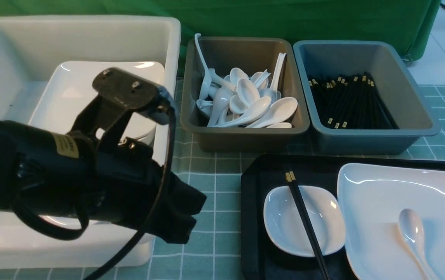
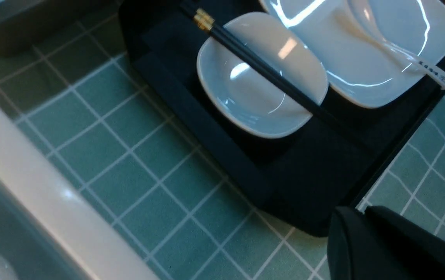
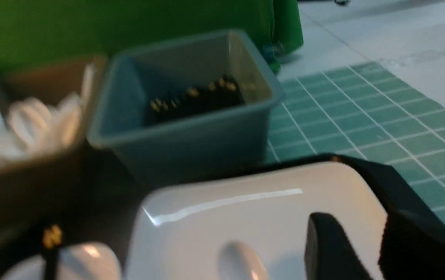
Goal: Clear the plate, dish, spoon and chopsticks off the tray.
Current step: Use the right arm to grab a soup spoon from the plate
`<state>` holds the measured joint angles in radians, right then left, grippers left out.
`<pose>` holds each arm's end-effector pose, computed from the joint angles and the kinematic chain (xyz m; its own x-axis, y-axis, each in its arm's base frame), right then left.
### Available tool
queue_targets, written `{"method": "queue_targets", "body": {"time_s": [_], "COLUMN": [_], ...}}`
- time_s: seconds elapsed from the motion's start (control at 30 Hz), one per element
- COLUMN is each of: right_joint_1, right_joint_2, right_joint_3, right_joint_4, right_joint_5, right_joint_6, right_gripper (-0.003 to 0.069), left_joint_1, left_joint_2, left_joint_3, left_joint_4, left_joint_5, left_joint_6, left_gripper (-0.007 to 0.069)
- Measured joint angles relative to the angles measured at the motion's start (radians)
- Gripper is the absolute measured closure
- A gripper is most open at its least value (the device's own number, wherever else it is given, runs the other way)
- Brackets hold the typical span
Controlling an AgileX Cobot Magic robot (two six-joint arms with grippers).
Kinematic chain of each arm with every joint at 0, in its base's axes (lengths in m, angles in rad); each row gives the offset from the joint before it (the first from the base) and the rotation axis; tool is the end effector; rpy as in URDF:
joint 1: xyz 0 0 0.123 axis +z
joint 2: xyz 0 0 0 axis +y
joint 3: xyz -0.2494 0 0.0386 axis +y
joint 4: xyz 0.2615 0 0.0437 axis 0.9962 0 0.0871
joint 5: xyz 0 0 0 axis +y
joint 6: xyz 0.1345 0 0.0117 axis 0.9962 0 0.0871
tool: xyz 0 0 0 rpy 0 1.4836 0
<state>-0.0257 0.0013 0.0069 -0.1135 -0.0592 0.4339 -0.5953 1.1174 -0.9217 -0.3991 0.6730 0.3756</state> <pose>0.1462 -0.0029 0.2220 0.1363 0.3117 -0.9403 -0.0252 0.9500 0.3113 0.2193 -0.1880 0.2676 -0.5192 0.4184 -0.7452 0.7227 0.6805 -0.1214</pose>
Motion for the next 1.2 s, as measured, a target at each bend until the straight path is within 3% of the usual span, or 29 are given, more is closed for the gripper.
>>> {"method": "queue_targets", "body": {"time_s": [0.03, 0.13, 0.27, 0.37, 0.4, 0.47, 0.6, 0.67, 0.73, 0.83, 1.03, 1.2], "right_joint_1": [0.0, 0.001, 0.067, 0.224, 0.234, 0.364, 0.531, 0.568, 0.568, 0.495, 0.265, 0.179], "right_joint_2": [0.0, 0.0, 0.053, 0.268, 0.285, 0.496, 0.829, 0.991, 1.057, 1.24, 1.386, 1.446], "right_joint_3": [0.0, 0.0, -0.093, -0.347, -0.364, -0.547, -0.746, -0.814, -0.835, -0.861, -0.862, -0.862], "right_joint_4": [0.0, 0.008, -0.006, -0.01, -0.011, -0.029, -0.101, -0.138, -0.145, -0.125, 0.147, 0.209], "right_joint_5": [0.0, -0.123, 0.032, 0.383, 0.406, 0.654, 0.931, 1.021, 1.042, 1.034, 0.929, 0.886], "right_joint_6": [0.0, 0.169, 0.238, 0.041, 0.029, -0.09, -0.155, -0.178, -0.199, -0.292, -0.498, -0.548], "right_gripper": [0.0417, 0.0421, 0.0473, 0.0497, 0.0498, 0.0498, 0.0476, 0.0446, 0.0435, 0.0419, 0.0403, 0.0279], "left_joint_1": [-0.001, -0.004, -0.004, -0.004, -0.004, -0.004, -0.004, -0.004, -0.004, -0.004, -0.004, -0.004], "left_joint_2": [0.0, 0.0, 0.0, 0.0, 0.0, 0.0, -0.023, -0.064, -0.088, -0.189, -0.319, -0.371], "left_joint_3": [0.0, 0.0, 0.0, 0.0, 0.0, 0.0, 0.0, 0.0, 0.0, 0.0, 0.001, 0.002], "left_joint_4": [0.0, 0.0, 0.001, 0.001, 0.001, -0.003, -0.013, -0.015, -0.015, -0.015, -0.007, -0.003], "left_joint_5": [-0.002, -0.005, 0.005, -0.001, -0.002, -0.028, -0.059, -0.066, -0.072, -0.084, -0.075, -0.066], "left_joint_6": [0.0, -0.014, -0.019, -0.019, -0.019, -0.019, -0.007, 0.012, 0.019, 0.037, 0.041, 0.041], "left_gripper": [0.0607, 0.0607, 0.0607, 0.0607, 0.0607, 0.0607, 0.0607, 0.0607, 0.0607, 0.0607, 0.0607, 0.0607]}}
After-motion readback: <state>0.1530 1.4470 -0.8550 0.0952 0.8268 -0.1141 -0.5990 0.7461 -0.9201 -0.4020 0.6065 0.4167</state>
